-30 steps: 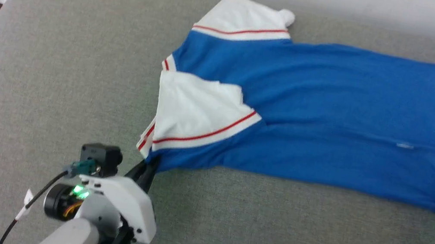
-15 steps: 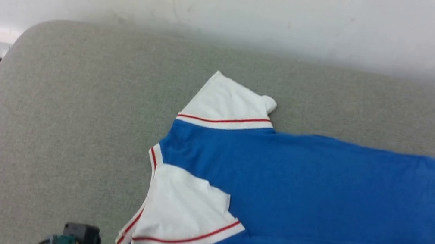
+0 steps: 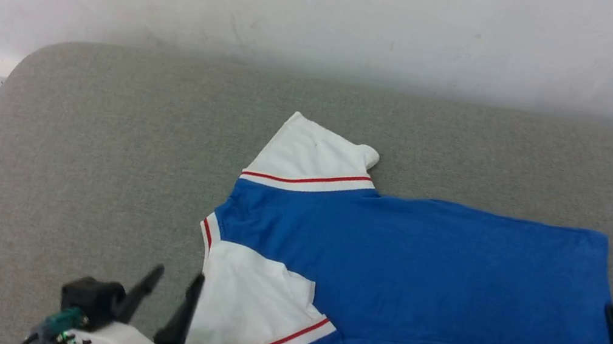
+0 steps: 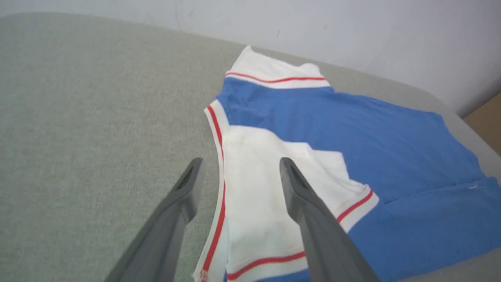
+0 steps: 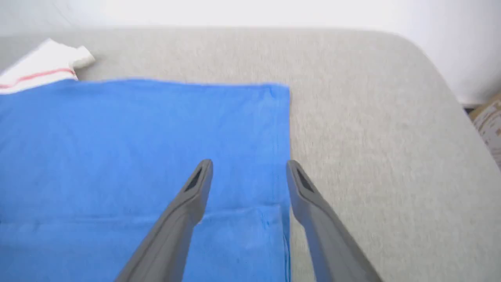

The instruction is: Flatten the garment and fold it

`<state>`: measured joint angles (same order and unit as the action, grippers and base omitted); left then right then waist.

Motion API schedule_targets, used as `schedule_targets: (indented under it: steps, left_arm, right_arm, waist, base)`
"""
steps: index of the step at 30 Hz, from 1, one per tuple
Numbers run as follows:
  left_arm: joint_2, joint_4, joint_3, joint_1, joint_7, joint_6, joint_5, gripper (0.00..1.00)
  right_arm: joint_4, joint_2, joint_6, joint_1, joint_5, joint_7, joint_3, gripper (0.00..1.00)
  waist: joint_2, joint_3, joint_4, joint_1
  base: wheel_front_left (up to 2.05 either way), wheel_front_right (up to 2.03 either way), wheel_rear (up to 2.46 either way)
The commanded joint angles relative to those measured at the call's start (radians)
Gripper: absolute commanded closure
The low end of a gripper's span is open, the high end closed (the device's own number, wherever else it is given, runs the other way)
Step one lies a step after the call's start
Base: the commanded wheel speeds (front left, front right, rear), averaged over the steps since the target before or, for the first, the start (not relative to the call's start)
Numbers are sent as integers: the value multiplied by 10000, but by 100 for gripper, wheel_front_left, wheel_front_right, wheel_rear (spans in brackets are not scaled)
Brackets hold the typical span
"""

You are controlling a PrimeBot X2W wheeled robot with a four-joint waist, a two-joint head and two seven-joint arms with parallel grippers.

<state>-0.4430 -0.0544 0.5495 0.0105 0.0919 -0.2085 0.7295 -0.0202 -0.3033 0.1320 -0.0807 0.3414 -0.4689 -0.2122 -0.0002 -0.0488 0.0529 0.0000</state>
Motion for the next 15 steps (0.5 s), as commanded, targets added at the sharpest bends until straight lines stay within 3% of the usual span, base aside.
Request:
schedule_targets:
  steps: [1, 4, 8, 12, 15]
  left_arm:
    - [-5, 143, -199, -275, 520, 68, -212, 0]
    - [-2, 347, -453, -548, 1312, 163, -622, 0]
    - [88, 637, -798, -1031, 1621, 172, -1248, 0]
    - [-4, 605, -715, -1831, 1477, 248, -1724, 0]
    - [-259, 347, -629, -2858, 518, 475, -1767, 0]
  right_arm:
    - [-231, -59, -13, 240, -21, 715, 153, 0]
    - [-580, -62, -13, 453, -186, 2476, 392, 0]
    - [-858, 174, -13, 649, -588, 4316, 570, 0]
    - [-1132, 485, -13, 763, -879, 5242, 863, 0]
    - [-1260, 688, -13, 922, -1009, 5468, 1007, 0]
  waist:
    - [2, 76, -79, 0]
    - [2, 67, -255, 0]
    - [2, -217, -565, 0]
    - [2, -812, -1013, 0]
    - [2, -1447, -1437, 0]
  base:
    - [0, 0, 0]
    - [0, 0, 0]
    - [0, 0, 0]
    - [0, 0, 0]
    - [0, 0, 0]
